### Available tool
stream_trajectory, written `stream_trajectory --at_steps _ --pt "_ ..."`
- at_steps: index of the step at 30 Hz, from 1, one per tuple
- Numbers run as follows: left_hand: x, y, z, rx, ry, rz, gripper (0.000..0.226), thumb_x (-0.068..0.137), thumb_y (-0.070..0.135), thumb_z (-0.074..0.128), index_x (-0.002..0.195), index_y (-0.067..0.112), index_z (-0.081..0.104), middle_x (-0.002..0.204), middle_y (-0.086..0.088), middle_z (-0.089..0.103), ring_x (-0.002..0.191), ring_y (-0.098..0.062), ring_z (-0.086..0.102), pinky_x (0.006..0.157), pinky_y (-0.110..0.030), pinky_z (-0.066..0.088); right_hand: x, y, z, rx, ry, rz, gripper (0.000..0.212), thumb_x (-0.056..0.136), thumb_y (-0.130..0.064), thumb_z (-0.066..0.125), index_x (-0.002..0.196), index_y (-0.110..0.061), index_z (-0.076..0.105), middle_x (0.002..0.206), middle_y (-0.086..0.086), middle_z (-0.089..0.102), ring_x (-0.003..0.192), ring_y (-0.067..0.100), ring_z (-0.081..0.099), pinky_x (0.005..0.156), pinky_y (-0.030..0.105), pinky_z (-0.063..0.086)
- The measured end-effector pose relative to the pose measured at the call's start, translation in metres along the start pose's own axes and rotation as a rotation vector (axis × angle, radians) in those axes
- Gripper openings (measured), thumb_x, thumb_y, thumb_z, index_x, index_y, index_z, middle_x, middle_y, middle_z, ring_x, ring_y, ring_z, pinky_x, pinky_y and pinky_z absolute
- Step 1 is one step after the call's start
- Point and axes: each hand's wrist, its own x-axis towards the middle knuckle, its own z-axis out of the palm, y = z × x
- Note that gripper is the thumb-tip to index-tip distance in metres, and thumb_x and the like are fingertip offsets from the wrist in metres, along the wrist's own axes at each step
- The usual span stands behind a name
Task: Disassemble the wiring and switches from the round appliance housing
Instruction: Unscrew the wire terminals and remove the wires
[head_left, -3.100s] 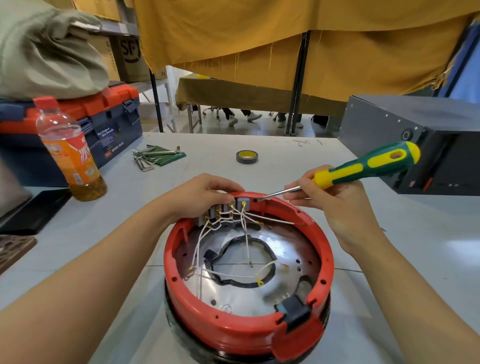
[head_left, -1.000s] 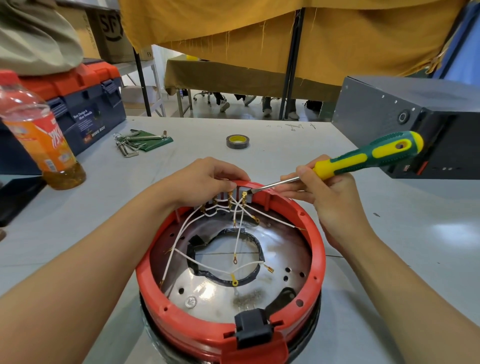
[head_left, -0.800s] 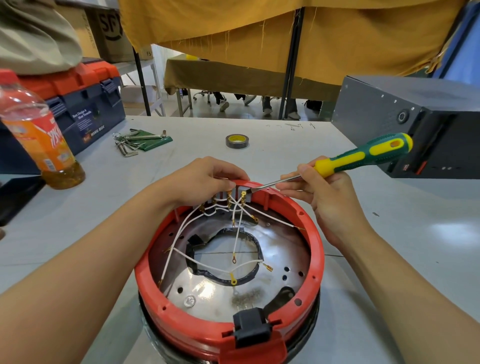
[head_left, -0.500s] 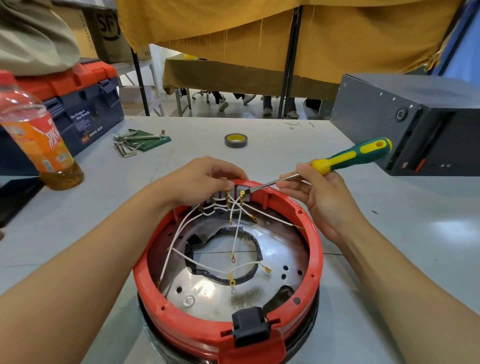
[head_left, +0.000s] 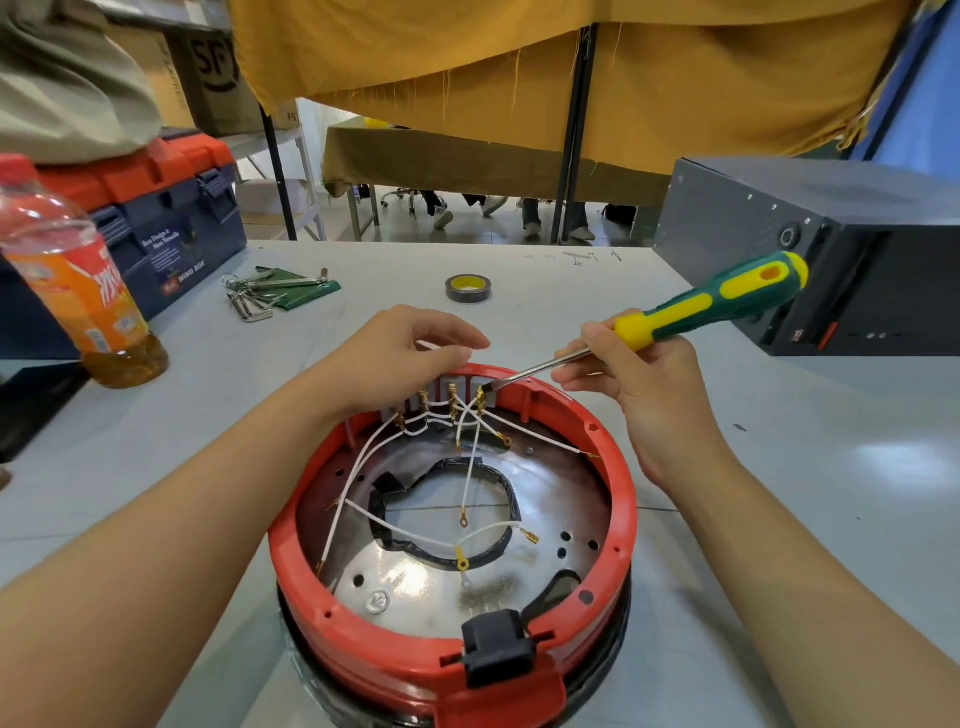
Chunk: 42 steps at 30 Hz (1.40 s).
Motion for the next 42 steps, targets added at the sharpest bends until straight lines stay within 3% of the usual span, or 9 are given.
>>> stream_trajectory --at_steps 7,11,15,22,26,29,31,35,42 --pt "-0.003 0.033 0.005 -0.072 -0.09 0.128 0.011 0.084 0.025 0.068 0.093 0.027 0.074 0.089 0.002 0.074 0.085 -0.023 0.067 0.071 -0.031 0.053 0.002 -0.022 0.005 -0.212 -0.068 -0.101 0.02 0.087 -0.013 0.066 0.067 -0.012 0.061 0.052 -0.004 0.054 0.046 0.011 0.042 0.046 0.019 0.04" --pt "-0.003 0.037 0.007 -0.11 -0.075 0.142 0.008 0.084 0.022 0.068 0.088 0.023 0.075 0.088 -0.002 0.075 0.088 -0.023 0.068 0.086 -0.041 0.053 0.008 -0.044 -0.004 -0.257 -0.228 -0.038 0.027 0.086 -0.024 0.067 0.076 0.001 0.066 0.06 0.001 0.06 0.05 0.012 0.05 0.049 0.019 0.042" --pt "-0.007 0.032 0.007 -0.106 -0.043 0.142 0.008 0.085 0.022 0.067 0.085 0.024 0.075 0.083 -0.001 0.074 0.082 -0.027 0.067 0.08 -0.041 0.052 0.012 -0.063 -0.02 -0.283 -0.224 0.035 0.027 0.091 -0.029 0.06 0.083 -0.005 0.069 0.065 0.003 0.066 0.055 0.014 0.057 0.051 0.021 0.048" --pt "-0.013 0.034 0.009 -0.155 -0.102 0.129 0.009 0.087 0.015 0.065 0.084 0.018 0.073 0.074 0.003 0.072 0.065 -0.003 0.059 0.06 -0.013 0.044 0.001 -0.055 -0.013 -0.045 -0.089 0.085 0.018 0.087 -0.028 0.064 0.095 -0.012 0.068 0.075 0.0 0.069 0.061 0.008 0.058 0.049 0.02 0.048" --pt "-0.014 0.038 0.01 -0.15 -0.107 0.123 0.01 0.087 0.02 0.065 0.089 0.025 0.074 0.083 0.003 0.073 0.075 -0.008 0.063 0.071 -0.021 0.05 0.002 -0.058 -0.006 0.022 -0.223 0.072 0.031 0.075 -0.035 0.065 0.087 -0.007 0.069 0.08 0.009 0.072 0.06 0.012 0.062 0.048 0.02 0.048" --pt "-0.014 0.031 0.005 -0.041 0.074 0.07 0.012 0.089 0.033 0.062 0.095 0.038 0.071 0.095 0.012 0.07 0.078 0.0 0.061 0.07 -0.021 0.049 0.006 -0.059 -0.009 -0.009 -0.153 0.004 0.025 0.089 -0.03 0.061 0.084 -0.007 0.066 0.078 0.013 0.073 0.062 0.021 0.069 0.052 0.023 0.053" --pt "-0.013 0.023 0.001 0.109 0.166 0.017 0.021 0.089 0.038 0.059 0.109 0.034 0.067 0.113 0.014 0.064 0.095 0.004 0.057 0.085 -0.024 0.045 0.008 -0.056 -0.01 -0.031 -0.073 -0.038 0.024 0.096 -0.025 0.055 0.084 -0.006 0.063 0.074 0.013 0.073 0.061 0.025 0.07 0.052 0.024 0.055" --pt "-0.01 0.012 0.01 0.387 -0.008 -0.084 0.041 0.092 0.04 0.055 0.131 0.029 0.053 0.134 0.003 0.055 0.122 -0.013 0.05 0.097 -0.023 0.034 0.005 -0.041 -0.003 -0.033 -0.001 -0.113 0.018 0.097 -0.013 0.05 0.08 -0.01 0.056 0.066 0.011 0.071 0.053 0.026 0.068 0.049 0.027 0.055" --pt "0.001 0.009 0.015 0.282 -0.14 -0.013 0.032 0.095 0.023 0.053 0.126 0.031 0.059 0.125 0.007 0.061 0.114 -0.009 0.054 0.096 -0.02 0.037 0.005 -0.034 0.002 -0.029 -0.014 -0.238 0.016 0.097 -0.014 0.051 0.081 -0.014 0.051 0.062 0.008 0.069 0.045 0.024 0.064 0.044 0.025 0.052"
